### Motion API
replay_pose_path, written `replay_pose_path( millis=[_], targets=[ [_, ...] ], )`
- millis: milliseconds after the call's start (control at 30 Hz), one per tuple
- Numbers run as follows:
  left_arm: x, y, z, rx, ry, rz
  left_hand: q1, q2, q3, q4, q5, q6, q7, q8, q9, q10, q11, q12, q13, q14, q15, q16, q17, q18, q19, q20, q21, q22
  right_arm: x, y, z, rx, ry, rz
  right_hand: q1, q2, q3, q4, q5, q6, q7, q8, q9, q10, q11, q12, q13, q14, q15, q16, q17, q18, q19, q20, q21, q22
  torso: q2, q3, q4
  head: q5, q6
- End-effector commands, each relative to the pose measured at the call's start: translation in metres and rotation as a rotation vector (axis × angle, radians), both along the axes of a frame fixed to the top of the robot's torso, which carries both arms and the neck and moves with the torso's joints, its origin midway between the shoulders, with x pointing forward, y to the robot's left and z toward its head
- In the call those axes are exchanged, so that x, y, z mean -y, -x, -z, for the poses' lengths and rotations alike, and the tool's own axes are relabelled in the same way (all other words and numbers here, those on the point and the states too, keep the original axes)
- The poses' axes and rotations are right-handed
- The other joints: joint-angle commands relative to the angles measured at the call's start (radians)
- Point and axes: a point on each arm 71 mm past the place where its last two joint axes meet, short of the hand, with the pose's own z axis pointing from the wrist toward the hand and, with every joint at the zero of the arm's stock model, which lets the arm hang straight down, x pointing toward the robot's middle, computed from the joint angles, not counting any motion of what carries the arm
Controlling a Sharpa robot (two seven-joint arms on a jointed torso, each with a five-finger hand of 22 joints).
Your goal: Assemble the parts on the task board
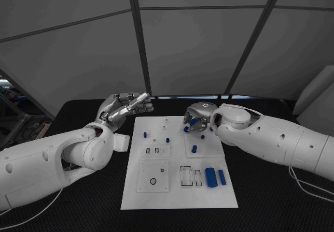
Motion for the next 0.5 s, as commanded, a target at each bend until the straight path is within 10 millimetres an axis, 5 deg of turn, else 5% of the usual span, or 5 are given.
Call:
replay_pose_path(
  millis=[33,500],
  targets=[
    [0.0026,0.0006,-0.0023,0.01,0.008,0.018,-0.004,0.004,-0.005,-0.002,0.005,-0.002,0.006,-0.004,-0.001,0.0,0.004,-0.007,-0.001,0.002,0.002,-0.006,-0.002,0.0,0.007,0.003,-0.006,-0.002,-0.0017,-0.0005,0.0001,-0.007,0.011,-0.01,0.008,0.006,0.002,0.006,-0.007,-0.002,0.004,-0.003,0.001,0.006,0.003,0.0,0.0,0.027,0.005,0.01,0.006,0.006,0.008,-0.002,0.008,0.002,0.002,-0.0001,0.001,-0.001,-0.001],
    [0.0048,0.0015,-0.0034,0.012,0.011,0.025,-0.004,0.004,-0.005,-0.002,0.005,-0.002,0.006,-0.004,-0.001,0.0,0.004,-0.007,-0.001,0.002,0.002,-0.006,-0.002,0.0,0.007,0.003,-0.006,-0.002,-0.0032,-0.004,0.0031,-0.023,0.026,-0.007,0.011,0.014,0.009,0.011,-0.012,0.007,0.011,0.0,0.003,0.009,0.002,0.0,0.0,0.025,0.005,0.028,0.022,0.006,0.007,-0.003,0.015,0.005,0.006,-0.0008,0.0023,0.004,-0.012]
  ],
)
